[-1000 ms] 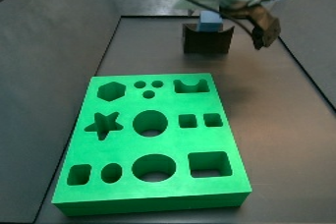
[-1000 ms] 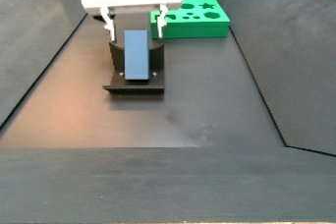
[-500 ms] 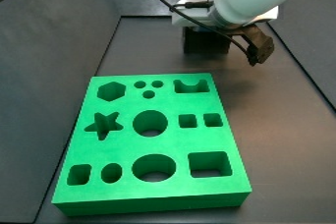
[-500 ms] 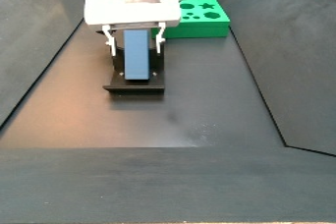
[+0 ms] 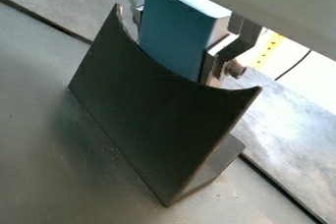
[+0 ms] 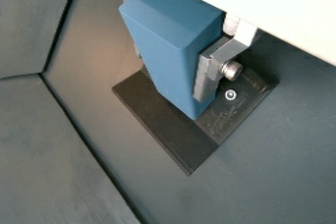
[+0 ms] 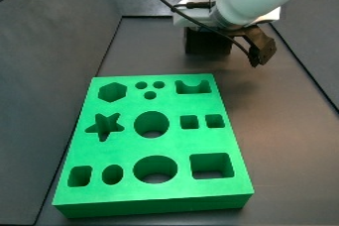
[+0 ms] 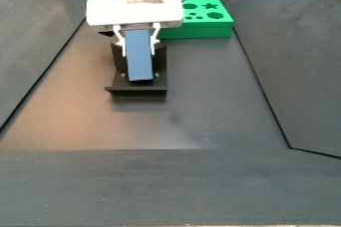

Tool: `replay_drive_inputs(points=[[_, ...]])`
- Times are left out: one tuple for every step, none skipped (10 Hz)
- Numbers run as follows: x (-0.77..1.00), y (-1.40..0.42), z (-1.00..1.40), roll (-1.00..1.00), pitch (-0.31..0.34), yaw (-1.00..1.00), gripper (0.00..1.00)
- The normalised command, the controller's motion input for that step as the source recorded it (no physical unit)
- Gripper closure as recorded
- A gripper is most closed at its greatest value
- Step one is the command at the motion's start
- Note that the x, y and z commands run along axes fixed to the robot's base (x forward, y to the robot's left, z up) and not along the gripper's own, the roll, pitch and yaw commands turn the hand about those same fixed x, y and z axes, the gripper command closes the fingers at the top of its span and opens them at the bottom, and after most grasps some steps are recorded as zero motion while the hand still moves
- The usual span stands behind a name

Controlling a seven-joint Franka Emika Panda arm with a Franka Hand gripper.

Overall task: Pick up the rectangle object. Move up. Place the rectangle object on the fixture. Regrasp the rectangle object. Move to above the board. Insert the rectangle object.
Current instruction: Move to above the board.

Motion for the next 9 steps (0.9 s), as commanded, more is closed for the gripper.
replay_drive_inputs(points=[[0.04, 0.0, 1.0, 0.53, -0.01, 0.0, 1.0], [0.04, -0.01, 1.0, 0.51, -0.011, 0.0, 1.0], [0.04, -0.01, 1.0, 0.45, -0.008, -0.01, 1.0], [0.04, -0.01, 1.0, 0.29, -0.002, -0.02, 1.0], [0.04, -0.01, 1.0, 0.17, 0.005, -0.03, 1.0], [0.04, -0.01, 1.0, 0.12, 0.009, -0.04, 1.0], [0.04, -0.01, 1.0, 0.09, 0.012, -0.04, 1.0], [0.02, -0.01, 1.0, 0.04, 0.03, -0.03, 1.0], [0.01, -0.01, 1.0, 0.02, 0.04, -0.03, 1.0]])
